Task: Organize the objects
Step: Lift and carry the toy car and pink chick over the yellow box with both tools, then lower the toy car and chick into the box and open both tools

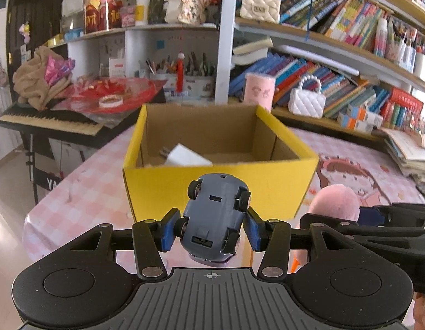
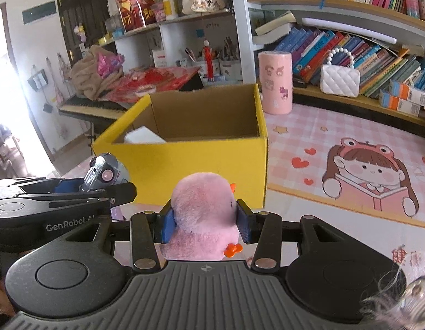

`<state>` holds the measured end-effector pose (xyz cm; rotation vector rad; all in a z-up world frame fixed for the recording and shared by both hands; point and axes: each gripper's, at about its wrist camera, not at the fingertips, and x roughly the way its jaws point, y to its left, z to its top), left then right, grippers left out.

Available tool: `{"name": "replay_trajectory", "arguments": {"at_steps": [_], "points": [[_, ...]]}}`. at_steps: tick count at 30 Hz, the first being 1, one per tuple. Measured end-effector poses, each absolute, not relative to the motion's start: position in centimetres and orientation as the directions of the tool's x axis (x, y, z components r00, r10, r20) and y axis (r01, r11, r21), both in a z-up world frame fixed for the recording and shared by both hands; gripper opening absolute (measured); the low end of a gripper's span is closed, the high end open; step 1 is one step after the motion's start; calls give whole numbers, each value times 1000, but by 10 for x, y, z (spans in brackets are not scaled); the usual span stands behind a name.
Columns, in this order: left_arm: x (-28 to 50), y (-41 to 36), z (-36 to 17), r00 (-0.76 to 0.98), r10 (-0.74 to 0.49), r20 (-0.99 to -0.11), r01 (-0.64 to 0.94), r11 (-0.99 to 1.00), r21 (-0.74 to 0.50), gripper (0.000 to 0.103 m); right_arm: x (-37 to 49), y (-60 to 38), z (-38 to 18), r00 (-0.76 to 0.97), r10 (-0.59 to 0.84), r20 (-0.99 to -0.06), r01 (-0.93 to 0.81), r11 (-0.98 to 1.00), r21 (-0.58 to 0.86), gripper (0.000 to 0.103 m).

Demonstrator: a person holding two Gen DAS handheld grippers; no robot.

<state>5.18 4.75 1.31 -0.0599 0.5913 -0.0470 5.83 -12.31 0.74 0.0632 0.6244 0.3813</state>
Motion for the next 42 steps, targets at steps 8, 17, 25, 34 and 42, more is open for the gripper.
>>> {"name": "replay_trajectory", "arguments": {"at_steps": [8, 17, 25, 34, 42], "points": [[76, 53, 40, 877, -45, -478, -8, 994, -109, 48, 79, -128, 41, 791, 436, -429, -381, 900, 211, 42], [117, 55, 54, 905, 14, -424, -57, 995, -88, 48, 134, -118, 57, 823, 425, -376, -400, 905, 147, 42], [164, 60, 31, 864, 93, -495, -123, 992, -28, 48, 190, -96, 35, 802, 414, -430, -433, 899, 57, 42], [200, 58, 10, 812, 143, -566, -129, 990, 65, 48, 251, -78, 7, 732, 347, -586, -436, 900, -12, 42], [208, 47, 7, 806, 160, -570, -107, 986, 126, 64, 274, -78, 3, 707, 320, -631, -421, 907, -12, 42]]}}
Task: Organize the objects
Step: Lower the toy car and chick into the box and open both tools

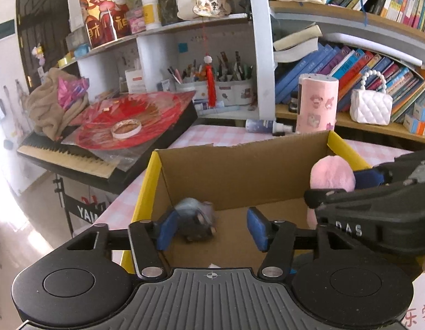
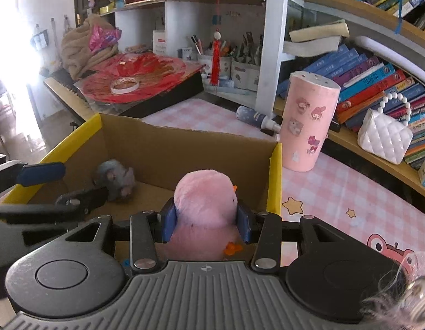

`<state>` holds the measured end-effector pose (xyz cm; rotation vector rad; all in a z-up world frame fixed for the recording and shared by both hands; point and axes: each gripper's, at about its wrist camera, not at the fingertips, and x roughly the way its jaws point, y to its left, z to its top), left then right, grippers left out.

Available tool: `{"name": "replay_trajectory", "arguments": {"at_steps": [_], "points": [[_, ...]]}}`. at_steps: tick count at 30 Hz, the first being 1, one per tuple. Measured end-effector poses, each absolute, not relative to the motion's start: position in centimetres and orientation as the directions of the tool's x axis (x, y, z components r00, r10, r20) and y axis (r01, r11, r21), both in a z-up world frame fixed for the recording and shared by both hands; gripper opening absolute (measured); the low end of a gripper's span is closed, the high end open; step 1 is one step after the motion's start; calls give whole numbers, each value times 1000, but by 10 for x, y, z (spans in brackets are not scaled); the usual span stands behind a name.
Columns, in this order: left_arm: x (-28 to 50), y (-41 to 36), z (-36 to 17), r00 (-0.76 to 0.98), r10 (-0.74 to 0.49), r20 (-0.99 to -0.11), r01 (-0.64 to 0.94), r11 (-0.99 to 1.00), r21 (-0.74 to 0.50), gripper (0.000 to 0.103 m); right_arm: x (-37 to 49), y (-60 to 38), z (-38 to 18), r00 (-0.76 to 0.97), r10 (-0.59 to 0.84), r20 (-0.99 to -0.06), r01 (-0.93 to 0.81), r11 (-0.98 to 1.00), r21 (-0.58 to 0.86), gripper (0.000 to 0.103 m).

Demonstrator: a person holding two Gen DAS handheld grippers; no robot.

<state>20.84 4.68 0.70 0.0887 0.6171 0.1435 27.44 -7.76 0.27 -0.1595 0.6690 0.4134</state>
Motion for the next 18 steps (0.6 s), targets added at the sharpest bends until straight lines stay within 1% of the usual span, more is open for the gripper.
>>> {"name": "replay_trajectory", "arguments": {"at_steps": [1, 2, 4, 6, 7, 9, 10, 11, 12, 15, 18], "points": [[207, 46, 7, 806, 167, -567, -114, 985, 128, 66, 275, -78, 2, 709, 314, -631, -416, 909, -15, 43], [206, 47, 7, 809, 168, -563, -118, 985, 125, 70, 275, -80, 3, 715, 303, -629, -406, 913, -22, 46], [202, 49, 8, 816, 164, -554, -123, 986, 111, 74, 274, -82, 4, 720, 309, -621, -408, 913, -19, 47], [199, 53, 11, 822, 165, -545, -136, 986, 94, 82, 271, -85, 6, 730, 309, -609, -404, 914, -20, 53], [197, 55, 13, 828, 166, -536, -144, 986, 82, 84, 269, -87, 8, 739, 305, -600, -395, 918, -21, 55], [191, 58, 19, 837, 165, -522, -160, 986, 55, 92, 264, -92, 14, 753, 319, -576, -387, 922, 5, 58], [188, 59, 23, 843, 160, -513, -162, 986, 41, 93, 260, -95, 18, 761, 323, -563, -381, 924, 16, 60], [184, 60, 27, 852, 153, -501, -161, 987, 28, 95, 256, -97, 22, 771, 323, -549, -374, 927, 21, 65], [179, 60, 31, 861, 147, -487, -160, 987, 14, 96, 252, -100, 26, 782, 323, -533, -368, 929, 23, 67], [167, 55, 41, 881, 126, -456, -148, 989, -14, 97, 237, -110, 36, 806, 320, -498, -354, 935, 27, 67], [150, 45, 50, 902, 114, -417, -128, 992, -6, 99, 220, -121, 46, 826, 312, -469, -329, 943, 47, 68]]}}
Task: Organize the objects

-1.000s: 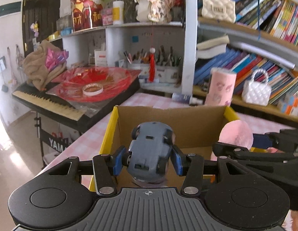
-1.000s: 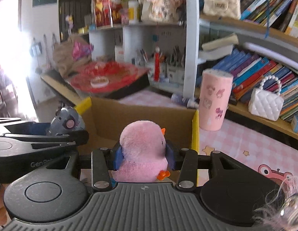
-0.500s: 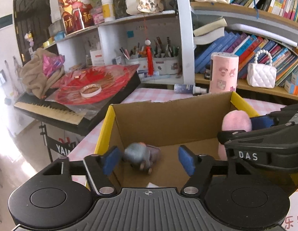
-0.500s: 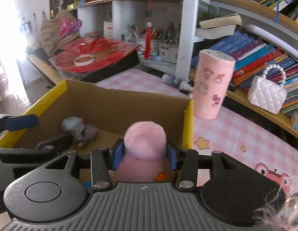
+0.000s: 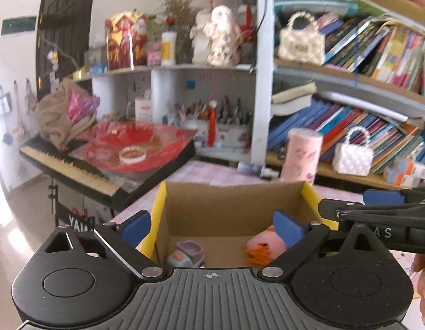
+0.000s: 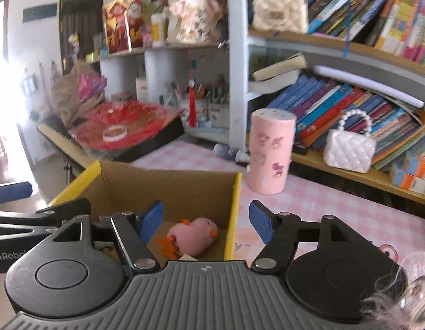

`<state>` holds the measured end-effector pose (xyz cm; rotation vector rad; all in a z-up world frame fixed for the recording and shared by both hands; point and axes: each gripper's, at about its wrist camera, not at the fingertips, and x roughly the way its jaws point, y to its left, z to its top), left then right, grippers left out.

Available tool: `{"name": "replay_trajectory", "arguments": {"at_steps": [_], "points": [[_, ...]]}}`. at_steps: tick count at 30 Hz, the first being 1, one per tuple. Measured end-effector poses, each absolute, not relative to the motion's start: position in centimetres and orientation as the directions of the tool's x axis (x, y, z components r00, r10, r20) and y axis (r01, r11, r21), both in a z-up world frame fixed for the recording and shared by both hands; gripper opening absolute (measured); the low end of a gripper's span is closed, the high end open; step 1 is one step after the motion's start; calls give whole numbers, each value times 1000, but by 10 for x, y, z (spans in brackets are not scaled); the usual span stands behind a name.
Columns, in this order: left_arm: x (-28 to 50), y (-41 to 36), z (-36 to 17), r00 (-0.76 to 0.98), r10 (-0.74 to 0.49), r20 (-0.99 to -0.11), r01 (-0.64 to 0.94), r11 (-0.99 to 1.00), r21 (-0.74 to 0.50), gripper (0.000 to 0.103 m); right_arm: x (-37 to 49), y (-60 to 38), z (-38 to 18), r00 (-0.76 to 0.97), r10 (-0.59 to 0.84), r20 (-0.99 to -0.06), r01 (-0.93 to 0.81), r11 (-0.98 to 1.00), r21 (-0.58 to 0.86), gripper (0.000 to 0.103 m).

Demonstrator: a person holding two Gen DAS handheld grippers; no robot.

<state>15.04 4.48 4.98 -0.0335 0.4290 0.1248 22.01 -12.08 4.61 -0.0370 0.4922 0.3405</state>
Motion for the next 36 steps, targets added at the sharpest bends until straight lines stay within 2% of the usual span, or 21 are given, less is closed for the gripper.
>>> {"name": "replay_trajectory", "arguments": {"at_steps": [4, 7, 16, 22, 26, 36], "points": [[126, 30, 56, 921, 113, -373, -112, 993, 23, 101, 190, -139, 56, 852, 291, -435, -297, 953, 54, 71], [110, 22, 55, 920, 88, -381, -87, 996, 21, 102, 167, -154, 57, 864, 254, -434, -252, 966, 63, 72], [76, -2, 35, 888, 19, -459, -9, 1000, 23, 102, 102, -201, 40, 867, 77, -492, -54, 997, 61, 77], [56, -23, 9, 831, -44, -555, 60, 998, 12, 102, 55, -219, 10, 824, -121, -553, 186, 981, 63, 85], [49, -38, 2, 808, -75, -585, 125, 991, 47, 103, 39, -225, -4, 784, -154, -601, 216, 976, 32, 89], [38, -57, -5, 780, -62, -623, 144, 986, 82, 103, 17, -237, -15, 741, -225, -633, 277, 961, -17, 101]]}}
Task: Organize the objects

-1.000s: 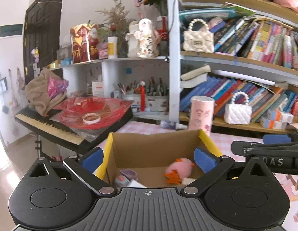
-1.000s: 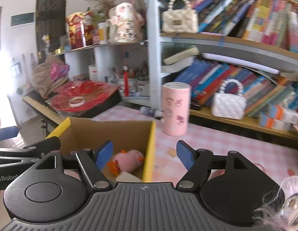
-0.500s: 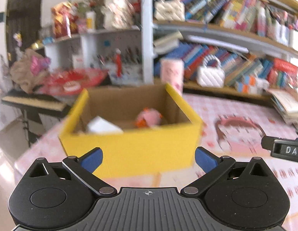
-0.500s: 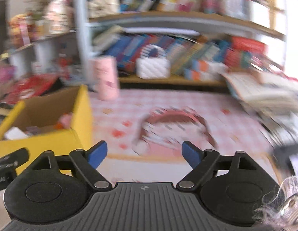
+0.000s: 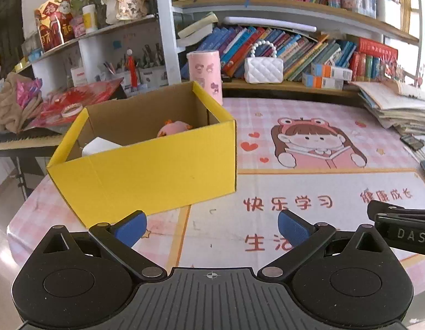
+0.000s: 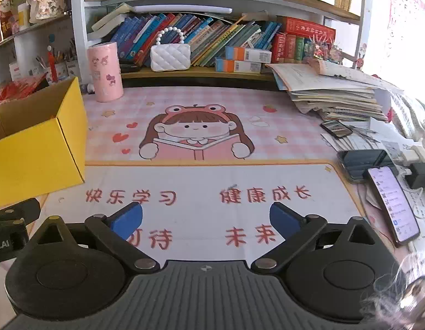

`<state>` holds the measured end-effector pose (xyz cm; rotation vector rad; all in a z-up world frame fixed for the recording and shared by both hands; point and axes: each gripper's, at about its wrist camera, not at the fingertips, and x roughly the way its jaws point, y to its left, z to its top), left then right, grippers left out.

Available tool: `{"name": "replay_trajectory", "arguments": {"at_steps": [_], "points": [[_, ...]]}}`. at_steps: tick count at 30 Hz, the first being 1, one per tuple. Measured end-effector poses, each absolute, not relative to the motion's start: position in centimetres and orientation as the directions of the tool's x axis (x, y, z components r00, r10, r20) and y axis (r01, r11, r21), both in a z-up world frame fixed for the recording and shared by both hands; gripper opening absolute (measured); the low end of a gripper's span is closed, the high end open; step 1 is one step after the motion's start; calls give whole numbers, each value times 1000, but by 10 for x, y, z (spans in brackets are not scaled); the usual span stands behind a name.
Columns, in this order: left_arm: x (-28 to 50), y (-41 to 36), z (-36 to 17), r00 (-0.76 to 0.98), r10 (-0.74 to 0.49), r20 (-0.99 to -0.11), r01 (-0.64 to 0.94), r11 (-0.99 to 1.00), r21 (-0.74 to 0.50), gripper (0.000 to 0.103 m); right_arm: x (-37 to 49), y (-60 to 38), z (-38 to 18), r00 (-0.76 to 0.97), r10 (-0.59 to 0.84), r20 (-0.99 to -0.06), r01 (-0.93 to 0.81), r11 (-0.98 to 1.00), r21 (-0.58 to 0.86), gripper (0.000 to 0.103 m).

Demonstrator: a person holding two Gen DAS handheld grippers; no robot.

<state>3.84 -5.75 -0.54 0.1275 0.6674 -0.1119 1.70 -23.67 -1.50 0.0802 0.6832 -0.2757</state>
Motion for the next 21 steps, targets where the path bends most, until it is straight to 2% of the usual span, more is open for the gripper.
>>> {"name": "replay_trajectory", "arguments": {"at_steps": [16, 21], "points": [[30, -66, -12, 757, -65, -650, 180, 977, 112, 103, -6, -229, -21, 708, -268, -654, 313, 948, -49, 103], [26, -67, -13, 758, -33, -651, 163, 977, 140, 103, -8, -223, -24, 692, -289, -662, 328, 942, -68, 103]]}}
